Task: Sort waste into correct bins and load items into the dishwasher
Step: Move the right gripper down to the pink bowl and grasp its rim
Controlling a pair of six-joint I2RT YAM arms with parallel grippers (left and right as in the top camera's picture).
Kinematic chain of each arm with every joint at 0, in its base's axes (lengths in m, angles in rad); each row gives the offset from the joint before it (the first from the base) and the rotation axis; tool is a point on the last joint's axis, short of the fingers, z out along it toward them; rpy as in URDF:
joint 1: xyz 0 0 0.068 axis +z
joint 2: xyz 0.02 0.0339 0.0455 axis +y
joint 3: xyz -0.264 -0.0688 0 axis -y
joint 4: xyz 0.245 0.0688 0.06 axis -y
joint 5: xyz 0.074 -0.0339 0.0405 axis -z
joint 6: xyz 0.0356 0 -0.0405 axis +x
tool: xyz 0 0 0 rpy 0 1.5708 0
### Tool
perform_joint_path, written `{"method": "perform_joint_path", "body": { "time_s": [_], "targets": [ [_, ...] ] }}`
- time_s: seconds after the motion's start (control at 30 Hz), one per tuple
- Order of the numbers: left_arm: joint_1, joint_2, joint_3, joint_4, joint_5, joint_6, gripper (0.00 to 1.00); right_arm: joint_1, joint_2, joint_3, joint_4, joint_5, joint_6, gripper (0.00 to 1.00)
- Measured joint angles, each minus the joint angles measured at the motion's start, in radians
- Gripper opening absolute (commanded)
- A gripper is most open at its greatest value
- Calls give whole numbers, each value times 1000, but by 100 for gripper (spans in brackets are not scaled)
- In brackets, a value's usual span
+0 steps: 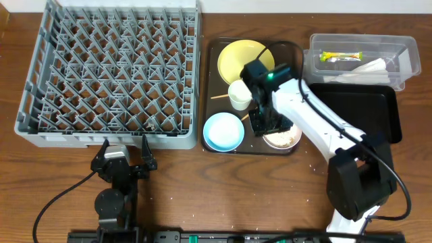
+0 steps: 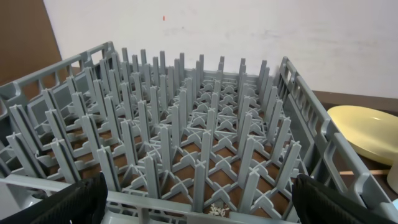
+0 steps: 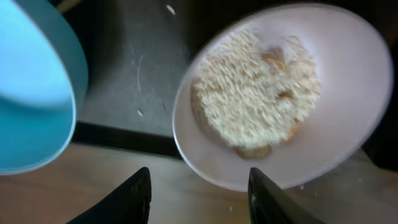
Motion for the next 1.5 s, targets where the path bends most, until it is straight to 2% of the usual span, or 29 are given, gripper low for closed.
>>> {"method": "perform_joint_path", "body": {
  "time_s": [0.2,0.57,0.7,0.77,0.8,0.9,1.33,1.5],
  "targets": [
    [0,0,0,0,0,0,96,38,0,-121,160,12,-19,34],
    [0,0,0,0,0,0,96,44,0,-243,276,53,-90,39],
    [0,0,0,0,0,0,96,44,0,-274,303,62,-125,37],
    [0,0,0,0,0,0,96,44,0,-286,313,64,-134,32],
    [0,0,0,0,0,0,96,44,0,-289,315,65,-138,22],
    [0,0,0,0,0,0,96,44,0,-293,321,71,-150,14],
    [0,0,0,0,0,0,96,44,0,-262,323,76,-163,18],
    [0,0,0,0,0,0,96,44,0,-262,323,76,-186,13]
  ]
}}
